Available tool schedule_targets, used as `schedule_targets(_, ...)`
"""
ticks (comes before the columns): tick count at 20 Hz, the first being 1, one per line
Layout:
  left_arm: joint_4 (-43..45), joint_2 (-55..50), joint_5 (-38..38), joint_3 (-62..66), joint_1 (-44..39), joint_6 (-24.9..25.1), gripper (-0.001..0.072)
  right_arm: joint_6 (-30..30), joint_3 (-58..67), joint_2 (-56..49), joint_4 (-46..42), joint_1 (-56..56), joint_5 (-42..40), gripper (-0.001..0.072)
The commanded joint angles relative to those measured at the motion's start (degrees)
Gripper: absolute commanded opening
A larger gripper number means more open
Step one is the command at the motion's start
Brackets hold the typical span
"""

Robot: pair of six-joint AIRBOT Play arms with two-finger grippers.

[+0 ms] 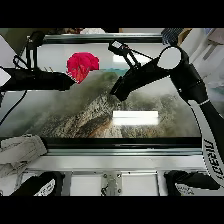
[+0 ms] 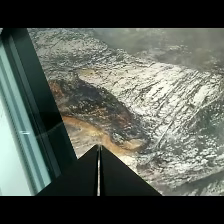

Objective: Fold the clothes and pants, and hang the long-sleeved shirts on hangers.

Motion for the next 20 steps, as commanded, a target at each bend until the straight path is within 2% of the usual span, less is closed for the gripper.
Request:
schedule_targets(1,0.0,0.0,2.1,0.0,0.0,0.0,0.0017,0.0,0.0,0.0,0.0,0.1,0.0,0.0006)
schedule_targets(3,1.1,0.0,1.5,0.0,0.4,0.0,0.0016,0.0,0.0,0.0,0.0,0.1,0.0,0.0006)
schedule_targets(5,5.6,0.6,-0.9,0.0,2.9,-1.8,0.0015,0.0,0.0,0.0,2.0,0.1,0.1,0.0006)
schedule_targets(8,25.1,2.8,-9.7,-0.1,8.7,-6.0,0.0015,0.0,0.0,0.0,4.3,0.1,0.0,0.0006)
schedule_targets(10,40.5,4.1,-13.7,-2.4,12.7,-6.1,0.0015,0.0,0.0,0.0,4.3,0.1,0.0,0.0006)
schedule_targets(12,45.4,5.1,-13.5,-7.8,16.8,-6.1,0.0031,0.0,0.0,0.0,4.3,0.1,0.0,0.0006)
schedule_targets(13,44.8,5.2,-12.9,-11.1,18.9,-6.0,0.0395,0.0,0.0,0.0,4.3,0.1,0.0,0.0006)
schedule_targets(14,43.7,4.9,-12.1,-14.6,20.3,-5.8,0.0711,0.0,0.0,0.0,4.3,0.1,0.0,0.0006)
schedule_targets(20,46.9,-1.3,-10.4,-31.7,21.7,-2.0,0.0714,0.0,0.0,0.0,4.3,0.1,0.0,0.0006)
